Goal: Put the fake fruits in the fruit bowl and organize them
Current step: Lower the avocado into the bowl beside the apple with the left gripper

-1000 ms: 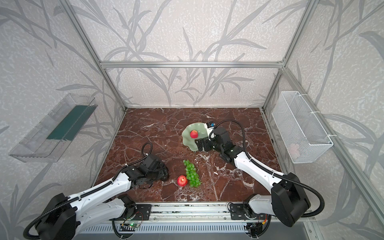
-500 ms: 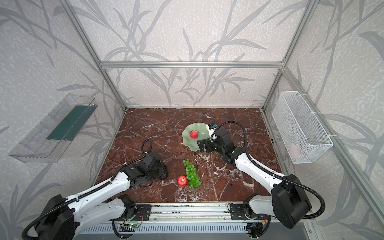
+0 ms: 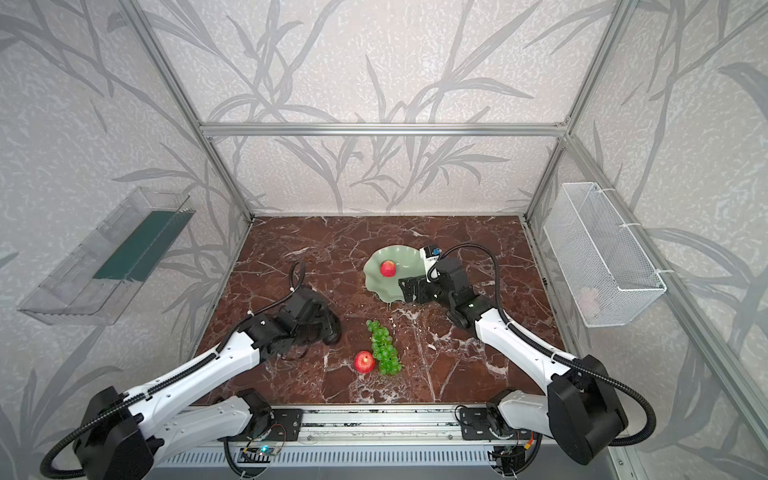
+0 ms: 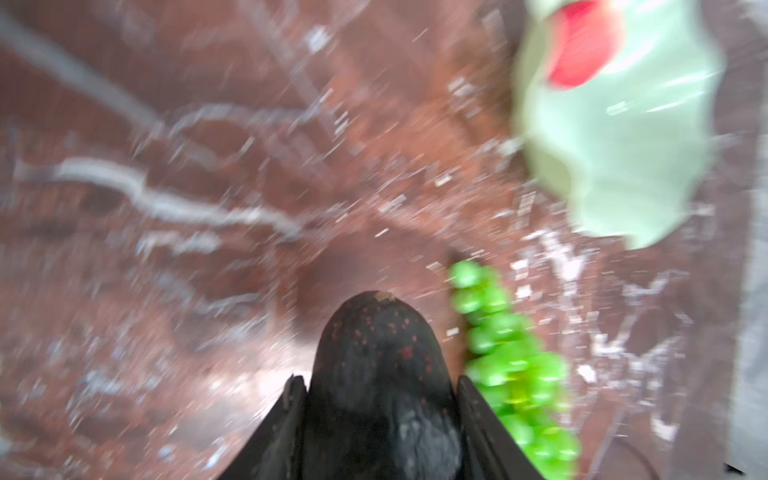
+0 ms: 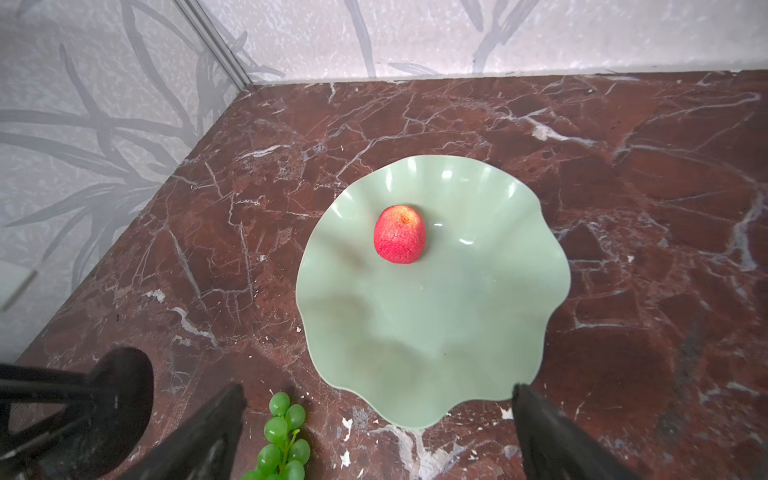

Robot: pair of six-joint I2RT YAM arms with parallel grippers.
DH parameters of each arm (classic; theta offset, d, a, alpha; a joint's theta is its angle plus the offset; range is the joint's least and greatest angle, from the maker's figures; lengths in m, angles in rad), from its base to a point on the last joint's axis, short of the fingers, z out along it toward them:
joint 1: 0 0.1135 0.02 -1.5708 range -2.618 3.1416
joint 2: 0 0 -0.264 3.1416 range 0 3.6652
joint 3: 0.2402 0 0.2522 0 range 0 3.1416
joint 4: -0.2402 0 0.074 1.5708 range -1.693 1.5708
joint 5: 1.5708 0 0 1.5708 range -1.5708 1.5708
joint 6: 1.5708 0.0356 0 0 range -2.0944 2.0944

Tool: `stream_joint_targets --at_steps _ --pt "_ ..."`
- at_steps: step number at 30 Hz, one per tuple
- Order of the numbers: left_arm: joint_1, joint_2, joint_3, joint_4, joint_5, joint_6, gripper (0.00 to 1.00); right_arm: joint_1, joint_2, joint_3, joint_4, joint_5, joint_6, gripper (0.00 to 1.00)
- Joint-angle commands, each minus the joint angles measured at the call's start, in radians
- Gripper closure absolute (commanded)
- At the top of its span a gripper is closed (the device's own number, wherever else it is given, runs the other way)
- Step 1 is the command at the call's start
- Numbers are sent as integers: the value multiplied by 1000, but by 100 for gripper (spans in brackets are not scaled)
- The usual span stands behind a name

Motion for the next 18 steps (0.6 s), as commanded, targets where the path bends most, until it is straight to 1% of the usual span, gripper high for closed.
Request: stream_joint_targets --at_steps 1,5,9,15,18 --pt "-3 79 128 5 12 147 57 -7 -75 -39 13 11 32 1" --pt "-3 236 320 3 64 269 57 -9 -189 -109 21 56 39 1" --pt "-3 417 518 -38 112 358 57 -12 -304 -165 -17 93 35 1" --pt "-7 659 767 -109 134 447 57 -17 -420 -208 -107 120 36 1" --pt "-13 781 905 -152 148 482 57 -19 -450 -225 -127 121 43 1"
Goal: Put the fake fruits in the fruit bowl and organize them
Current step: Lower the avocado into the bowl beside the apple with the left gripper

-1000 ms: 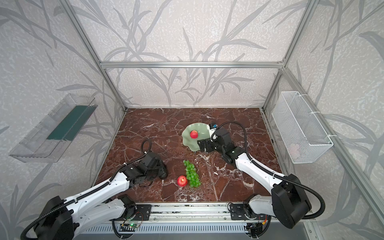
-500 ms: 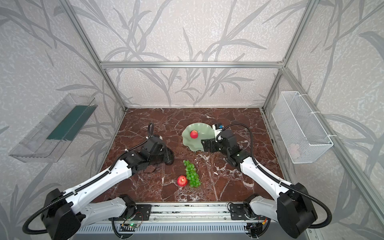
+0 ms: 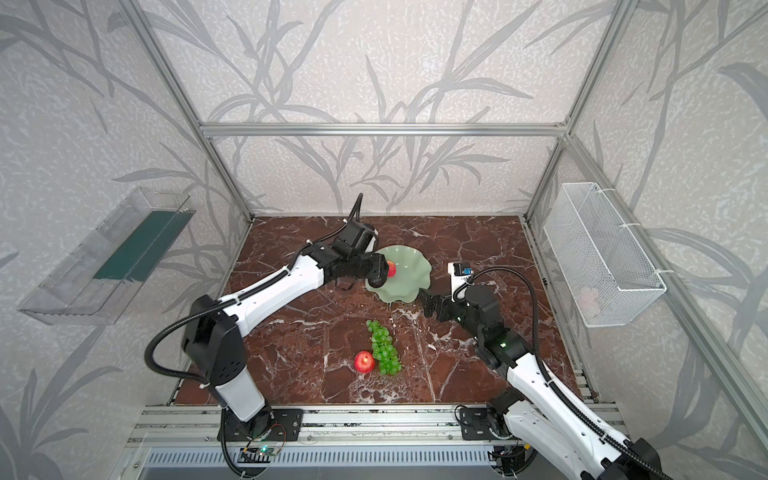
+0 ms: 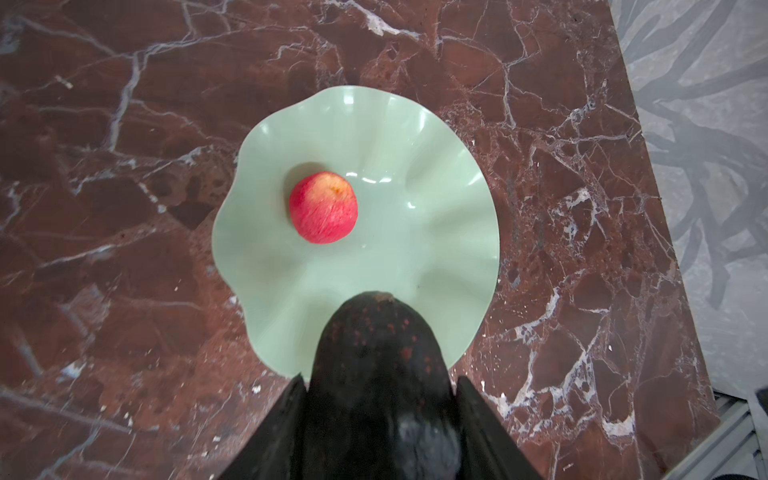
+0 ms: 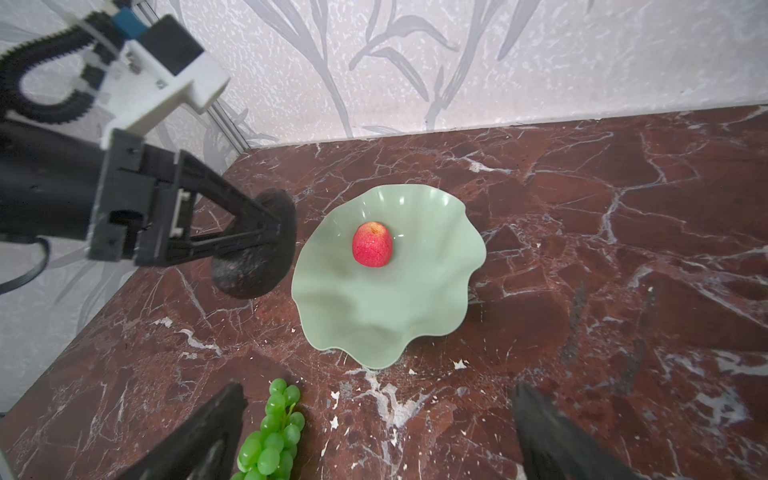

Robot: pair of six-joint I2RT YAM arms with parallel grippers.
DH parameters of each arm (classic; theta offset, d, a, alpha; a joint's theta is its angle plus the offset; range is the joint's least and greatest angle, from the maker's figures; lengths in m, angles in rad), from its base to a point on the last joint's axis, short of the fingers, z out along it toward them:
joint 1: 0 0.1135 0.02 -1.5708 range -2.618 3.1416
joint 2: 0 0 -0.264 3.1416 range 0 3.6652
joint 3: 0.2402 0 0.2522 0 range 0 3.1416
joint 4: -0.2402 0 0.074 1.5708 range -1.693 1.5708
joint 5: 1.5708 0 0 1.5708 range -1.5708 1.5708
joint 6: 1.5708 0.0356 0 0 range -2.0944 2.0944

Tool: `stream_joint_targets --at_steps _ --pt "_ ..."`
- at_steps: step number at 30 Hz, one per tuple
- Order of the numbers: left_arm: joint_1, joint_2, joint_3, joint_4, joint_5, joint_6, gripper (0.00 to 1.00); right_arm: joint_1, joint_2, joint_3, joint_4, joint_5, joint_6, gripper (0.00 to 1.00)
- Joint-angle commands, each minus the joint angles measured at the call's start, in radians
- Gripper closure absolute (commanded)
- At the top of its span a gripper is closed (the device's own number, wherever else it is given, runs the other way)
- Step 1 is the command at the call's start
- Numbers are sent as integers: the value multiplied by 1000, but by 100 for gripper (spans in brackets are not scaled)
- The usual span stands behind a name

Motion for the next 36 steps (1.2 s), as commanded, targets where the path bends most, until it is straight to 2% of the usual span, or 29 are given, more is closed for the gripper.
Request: stream_joint_targets --at_steps 1,9,12,29,34,36 --pt "-12 114 142 -95 21 82 57 -5 -32 -24 -49 20 14 1" --pt "-25 422 480 -265 -5 104 58 -7 -47 -36 -53 -8 37 1" --pt "-24 485 545 -298 -34 103 58 -8 -44 -37 -54 -21 41 1" --pt "-25 644 685 -374 -77 88 50 -10 -30 -28 -61 -32 47 1" --pt "-25 639 687 -377 -66 72 39 -10 -28 -23 -62 -30 49 1" --pt "-24 632 687 -378 -63 68 38 -10 -27 -23 -65 -30 51 1"
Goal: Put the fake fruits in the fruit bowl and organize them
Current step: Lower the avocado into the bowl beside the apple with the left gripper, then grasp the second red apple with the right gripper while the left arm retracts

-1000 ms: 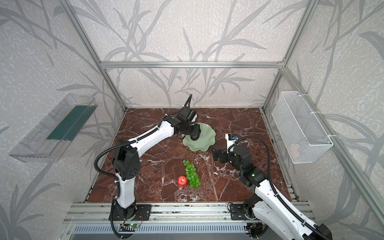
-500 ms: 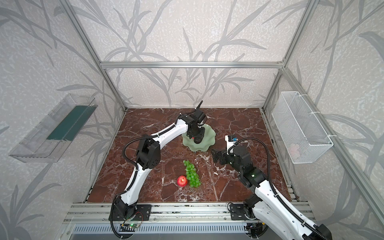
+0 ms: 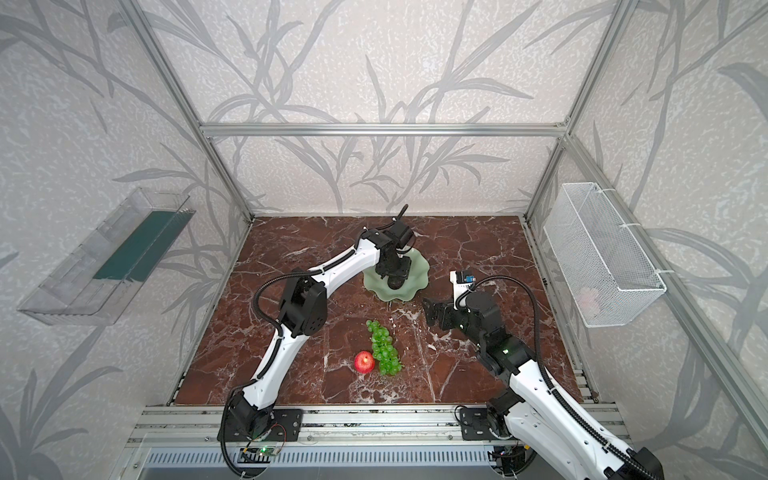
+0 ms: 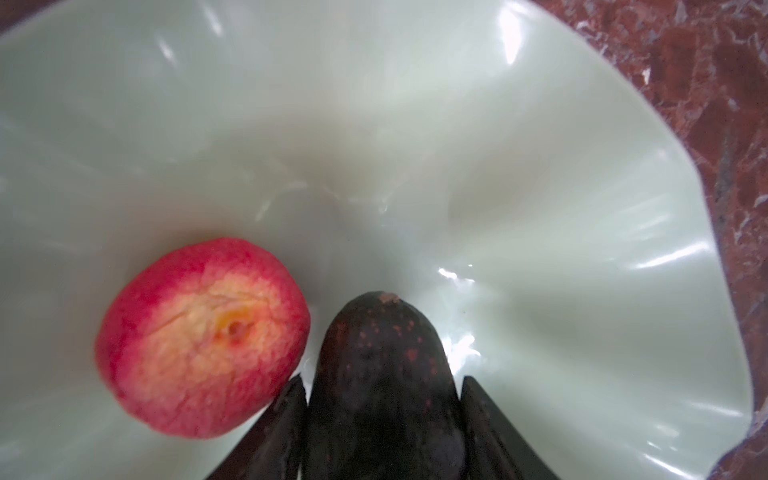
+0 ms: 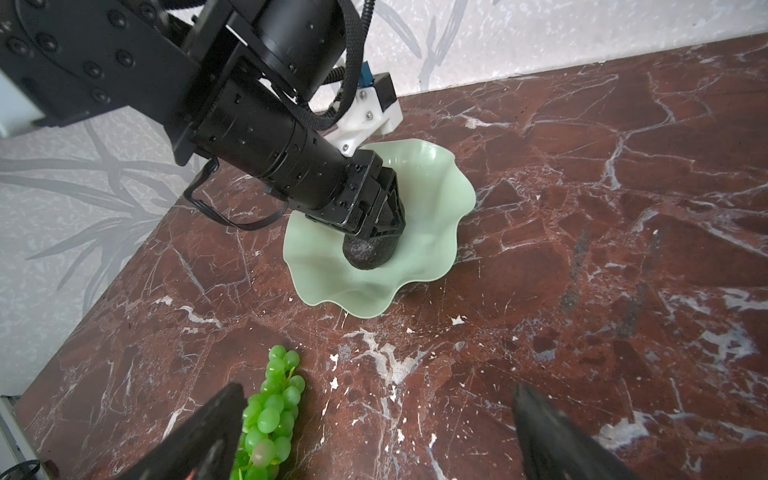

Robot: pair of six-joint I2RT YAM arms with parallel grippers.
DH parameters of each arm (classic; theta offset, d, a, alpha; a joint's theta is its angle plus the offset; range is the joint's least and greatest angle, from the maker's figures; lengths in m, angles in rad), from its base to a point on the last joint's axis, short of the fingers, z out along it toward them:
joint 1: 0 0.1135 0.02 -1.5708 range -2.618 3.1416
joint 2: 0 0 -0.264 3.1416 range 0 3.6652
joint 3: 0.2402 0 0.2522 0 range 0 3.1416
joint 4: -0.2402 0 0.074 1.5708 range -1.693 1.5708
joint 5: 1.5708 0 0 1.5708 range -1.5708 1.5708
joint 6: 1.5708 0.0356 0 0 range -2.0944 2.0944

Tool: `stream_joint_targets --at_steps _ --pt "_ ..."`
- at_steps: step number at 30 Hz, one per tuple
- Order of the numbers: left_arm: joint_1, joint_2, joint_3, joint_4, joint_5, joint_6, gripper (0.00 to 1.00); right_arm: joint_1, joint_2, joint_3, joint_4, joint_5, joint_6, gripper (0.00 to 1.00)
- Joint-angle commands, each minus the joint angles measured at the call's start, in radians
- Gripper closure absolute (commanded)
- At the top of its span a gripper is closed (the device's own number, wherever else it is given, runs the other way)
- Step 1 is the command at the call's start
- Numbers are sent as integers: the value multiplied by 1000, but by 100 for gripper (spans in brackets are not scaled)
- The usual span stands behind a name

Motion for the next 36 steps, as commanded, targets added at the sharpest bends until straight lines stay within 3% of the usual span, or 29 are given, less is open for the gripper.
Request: stream_joint_targets --at_steps 1,11,16,21,27,30,36 --pt "-6 -10 29 -44 -4 -11 38 -6 5 17 -11 -7 4 1" --pt "-6 -197 -19 1 -46 -25 38 0 50 88 -107 -24 -61 3" --pt "-4 -401 -153 79 -140 -20 38 94 90 148 -171 30 -89 10" --pt "0 -737 -512 293 -355 -12 35 295 201 230 -252 130 -85 13" --pt "46 -1184 -1006 512 -554 -9 20 521 337 291 -276 194 -33 14" --pt "109 -1384 -1193 521 -576 -60 15 620 417 320 -266 186 0 15" --pt "257 -1688 -1415 448 -546 -175 10 751 565 387 -267 175 44 17"
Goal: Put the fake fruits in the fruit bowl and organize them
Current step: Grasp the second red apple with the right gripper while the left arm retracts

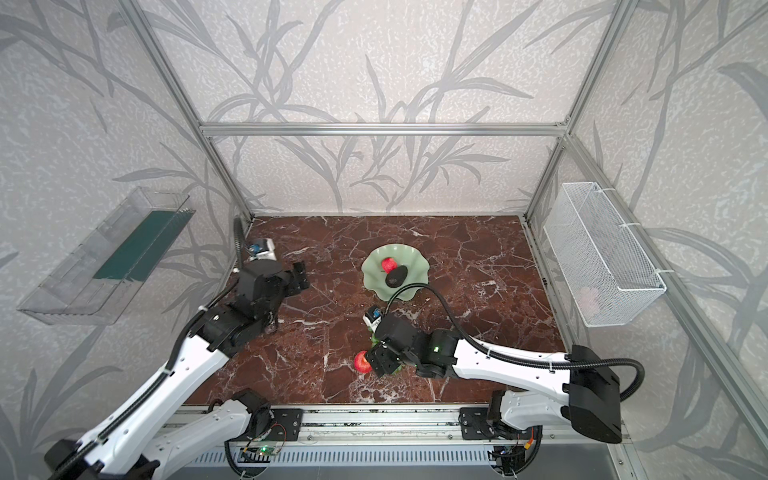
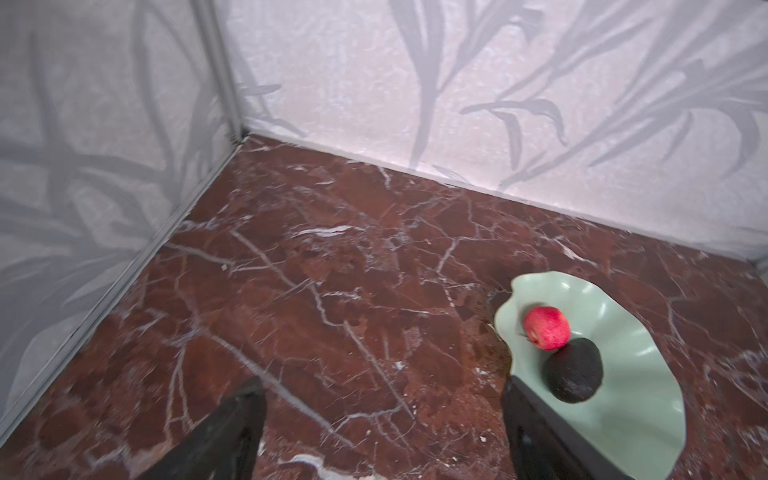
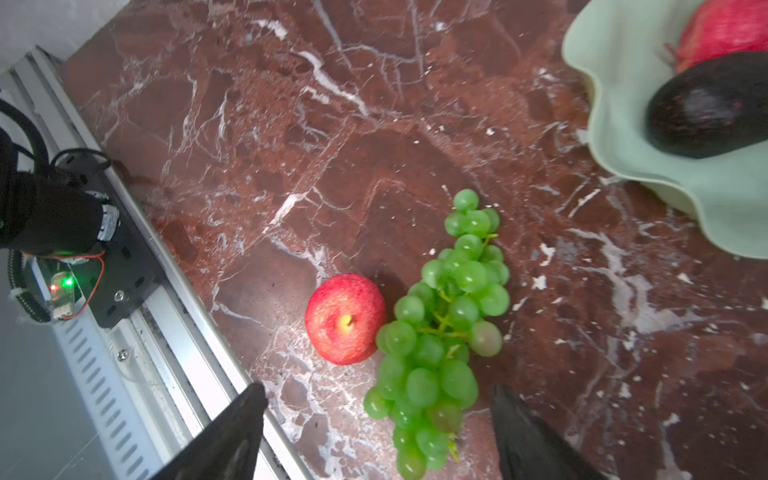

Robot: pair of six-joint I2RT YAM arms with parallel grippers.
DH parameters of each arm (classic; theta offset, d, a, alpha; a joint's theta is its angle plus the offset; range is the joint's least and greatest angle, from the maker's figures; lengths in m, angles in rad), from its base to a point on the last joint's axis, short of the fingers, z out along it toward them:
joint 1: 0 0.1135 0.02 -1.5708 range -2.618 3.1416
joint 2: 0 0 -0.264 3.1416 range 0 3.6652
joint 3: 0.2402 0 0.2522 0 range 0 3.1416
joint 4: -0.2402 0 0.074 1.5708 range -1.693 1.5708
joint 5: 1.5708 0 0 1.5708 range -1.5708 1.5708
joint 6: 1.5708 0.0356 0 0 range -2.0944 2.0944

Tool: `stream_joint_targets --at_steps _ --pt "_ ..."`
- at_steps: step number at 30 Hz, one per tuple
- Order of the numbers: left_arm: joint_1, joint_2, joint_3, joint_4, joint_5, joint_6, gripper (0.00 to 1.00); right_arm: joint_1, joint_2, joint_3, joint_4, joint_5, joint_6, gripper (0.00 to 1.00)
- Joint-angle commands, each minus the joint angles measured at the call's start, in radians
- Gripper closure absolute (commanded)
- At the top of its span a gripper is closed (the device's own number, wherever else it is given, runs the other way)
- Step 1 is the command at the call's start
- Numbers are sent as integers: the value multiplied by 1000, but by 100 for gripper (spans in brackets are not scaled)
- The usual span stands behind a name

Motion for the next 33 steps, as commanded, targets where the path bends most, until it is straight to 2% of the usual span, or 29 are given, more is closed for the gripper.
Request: stream_joint_targets --at_steps 1,4,10,15,33 --pt "36 -107 -69 -22 -26 -82 9 50 57 49 -20 5 50 17" --pt "51 -160 -101 -44 -26 -92 9 82 132 91 -28 -15 72 19" --pt "58 -146 -102 -55 -3 -91 8 91 274 204 -137 -2 57 22" --pt "61 -136 -93 -70 -6 -76 8 90 328 232 -176 9 49 27" --pt "74 -153 -101 -88 -18 -64 8 89 493 291 -125 -15 45 31"
